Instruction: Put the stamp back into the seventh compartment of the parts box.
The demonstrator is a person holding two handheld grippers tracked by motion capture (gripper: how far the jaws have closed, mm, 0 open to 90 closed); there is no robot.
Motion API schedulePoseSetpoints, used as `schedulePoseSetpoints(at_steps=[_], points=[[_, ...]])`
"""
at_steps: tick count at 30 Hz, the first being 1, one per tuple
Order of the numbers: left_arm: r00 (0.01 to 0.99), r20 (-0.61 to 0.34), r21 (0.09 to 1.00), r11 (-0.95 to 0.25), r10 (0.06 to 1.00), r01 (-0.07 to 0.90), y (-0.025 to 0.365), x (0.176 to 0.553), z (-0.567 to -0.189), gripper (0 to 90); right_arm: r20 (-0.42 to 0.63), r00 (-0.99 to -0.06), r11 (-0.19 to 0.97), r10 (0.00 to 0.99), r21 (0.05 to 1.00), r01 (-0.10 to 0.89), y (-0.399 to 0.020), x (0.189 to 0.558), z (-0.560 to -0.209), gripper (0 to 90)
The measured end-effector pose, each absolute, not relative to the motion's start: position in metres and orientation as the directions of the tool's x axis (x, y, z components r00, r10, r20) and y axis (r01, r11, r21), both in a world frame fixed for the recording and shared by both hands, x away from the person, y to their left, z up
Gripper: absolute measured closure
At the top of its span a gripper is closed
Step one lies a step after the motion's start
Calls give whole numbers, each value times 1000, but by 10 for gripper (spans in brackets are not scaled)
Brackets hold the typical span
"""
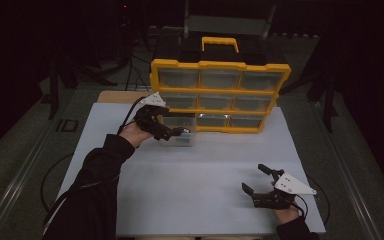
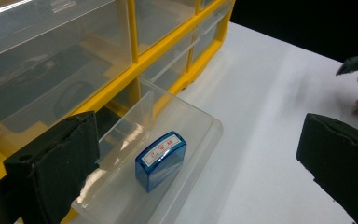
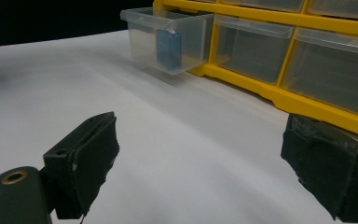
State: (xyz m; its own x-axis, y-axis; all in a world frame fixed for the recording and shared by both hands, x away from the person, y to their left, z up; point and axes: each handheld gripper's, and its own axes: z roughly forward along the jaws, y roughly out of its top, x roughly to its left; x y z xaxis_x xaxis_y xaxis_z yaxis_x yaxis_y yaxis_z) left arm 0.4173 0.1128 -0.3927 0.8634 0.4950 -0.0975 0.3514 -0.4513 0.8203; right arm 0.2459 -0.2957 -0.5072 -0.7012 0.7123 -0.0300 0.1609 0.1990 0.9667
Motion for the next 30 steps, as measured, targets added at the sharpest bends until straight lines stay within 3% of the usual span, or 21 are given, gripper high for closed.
schedulePoseSetpoints(at_steps=[30], points=[[859,-91,845,-418,503,334,164,377,-400,1,-34,-690,199,723,967,161,-295,246,-504,103]])
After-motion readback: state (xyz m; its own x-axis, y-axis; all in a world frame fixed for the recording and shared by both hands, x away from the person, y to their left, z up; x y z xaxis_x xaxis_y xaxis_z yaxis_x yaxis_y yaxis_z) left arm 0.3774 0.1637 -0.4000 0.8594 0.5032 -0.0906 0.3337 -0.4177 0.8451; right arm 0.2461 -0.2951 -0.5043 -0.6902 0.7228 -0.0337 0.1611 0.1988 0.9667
